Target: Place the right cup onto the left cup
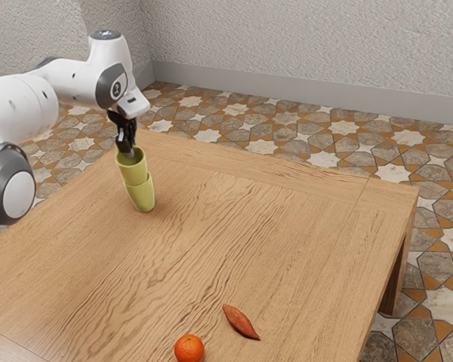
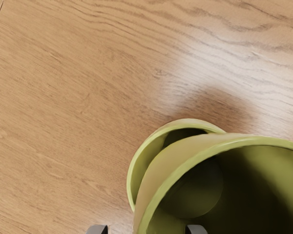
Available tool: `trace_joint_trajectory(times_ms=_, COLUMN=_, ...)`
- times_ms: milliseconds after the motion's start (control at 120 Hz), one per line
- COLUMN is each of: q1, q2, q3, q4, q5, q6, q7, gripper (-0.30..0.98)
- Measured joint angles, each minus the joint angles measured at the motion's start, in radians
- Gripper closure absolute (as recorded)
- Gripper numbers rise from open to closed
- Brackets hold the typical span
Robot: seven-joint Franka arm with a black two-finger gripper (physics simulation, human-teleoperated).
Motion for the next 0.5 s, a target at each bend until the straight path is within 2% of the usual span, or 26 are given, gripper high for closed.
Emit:
trace_joint_trajectory(times_ms=92, q1=-0.003, q2=-0.048, q3=-0.003, q4=-0.019, q5=0.001, q6=-0.014, q7=0.008, gripper=0.29)
trace_joint_trajectory(times_ms=200, q1=-0.024, q2=-0.140, q3=-0.005, q4=-0.088, q5=0.000, q6=-0.037, q7=0.007, gripper=0.18)
trace_joint_trajectory(times_ms=500, q1=-0.123, q2=-0.349, q3=-0.011, q4=-0.247, q5=0.000, q6=-0.145, q7=-0.056, gripper=0.04)
